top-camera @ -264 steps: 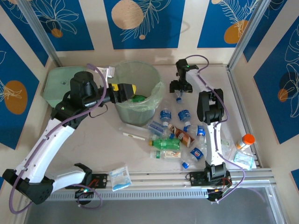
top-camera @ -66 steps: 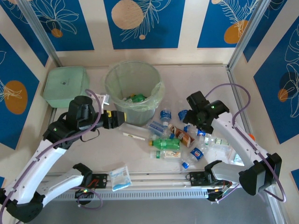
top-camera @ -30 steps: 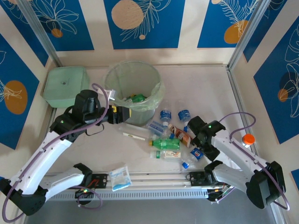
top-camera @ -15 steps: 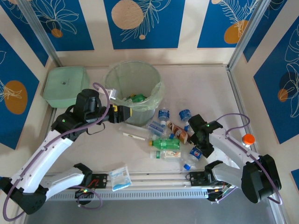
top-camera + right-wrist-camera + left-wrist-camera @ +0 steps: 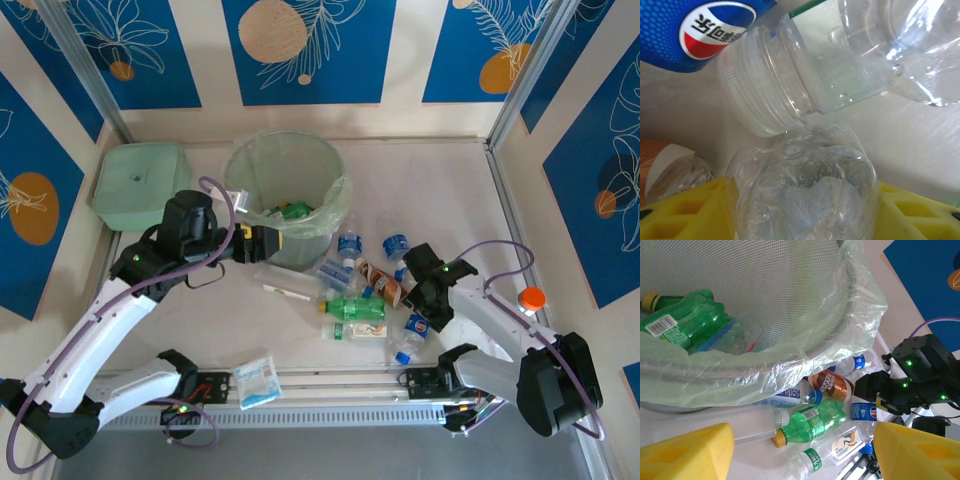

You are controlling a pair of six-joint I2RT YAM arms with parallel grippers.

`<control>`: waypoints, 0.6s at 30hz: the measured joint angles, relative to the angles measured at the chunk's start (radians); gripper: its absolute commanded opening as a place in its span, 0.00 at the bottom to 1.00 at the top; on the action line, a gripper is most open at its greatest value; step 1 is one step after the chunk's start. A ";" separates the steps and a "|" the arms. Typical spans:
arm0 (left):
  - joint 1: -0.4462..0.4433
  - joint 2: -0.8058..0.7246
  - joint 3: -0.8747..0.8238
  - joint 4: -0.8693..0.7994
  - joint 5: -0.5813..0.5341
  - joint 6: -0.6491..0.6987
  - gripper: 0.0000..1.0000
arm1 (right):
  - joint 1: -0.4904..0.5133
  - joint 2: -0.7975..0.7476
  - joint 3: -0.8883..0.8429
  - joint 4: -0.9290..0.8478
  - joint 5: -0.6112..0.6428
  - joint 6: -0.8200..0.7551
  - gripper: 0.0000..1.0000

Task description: Put the plastic bottles in the bin

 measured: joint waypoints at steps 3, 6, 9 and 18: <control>0.000 0.000 0.009 -0.001 -0.008 0.007 0.77 | 0.035 -0.030 0.041 -0.046 0.013 0.000 0.53; 0.000 0.000 0.015 0.000 -0.019 0.013 0.77 | 0.065 -0.066 0.115 -0.097 0.034 0.000 0.52; 0.000 0.000 0.015 0.001 -0.036 0.014 0.77 | 0.095 -0.097 0.217 -0.147 0.061 -0.014 0.52; 0.000 -0.027 0.002 0.015 -0.060 0.011 0.77 | 0.140 -0.085 0.645 -0.136 0.103 -0.179 0.52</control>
